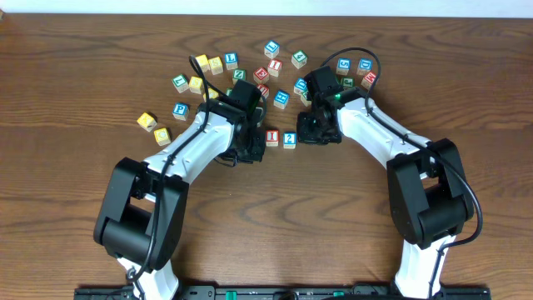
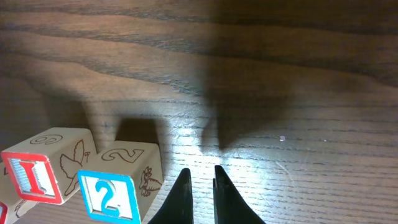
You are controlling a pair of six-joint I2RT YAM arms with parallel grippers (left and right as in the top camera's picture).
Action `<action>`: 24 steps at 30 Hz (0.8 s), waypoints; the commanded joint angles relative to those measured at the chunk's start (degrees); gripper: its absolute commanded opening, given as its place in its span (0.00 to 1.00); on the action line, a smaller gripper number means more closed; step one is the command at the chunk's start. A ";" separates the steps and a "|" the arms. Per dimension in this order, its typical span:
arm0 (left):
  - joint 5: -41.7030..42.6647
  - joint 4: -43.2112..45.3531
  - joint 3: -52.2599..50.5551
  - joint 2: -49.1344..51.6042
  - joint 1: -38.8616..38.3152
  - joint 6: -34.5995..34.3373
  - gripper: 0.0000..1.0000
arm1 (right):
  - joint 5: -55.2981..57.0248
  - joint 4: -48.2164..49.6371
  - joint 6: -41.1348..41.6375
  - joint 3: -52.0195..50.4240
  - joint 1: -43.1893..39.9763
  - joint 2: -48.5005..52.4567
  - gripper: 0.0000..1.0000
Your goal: Spell out AI2
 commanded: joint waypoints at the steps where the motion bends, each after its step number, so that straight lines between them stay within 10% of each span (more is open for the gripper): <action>1: 0.70 -0.31 -0.79 0.96 0.07 1.42 0.08 | 0.68 0.13 0.85 -0.48 0.24 -0.26 0.07; 24: 0.70 5.33 -0.79 3.21 0.07 1.42 0.08 | 0.68 0.04 0.81 -0.48 0.24 -0.26 0.06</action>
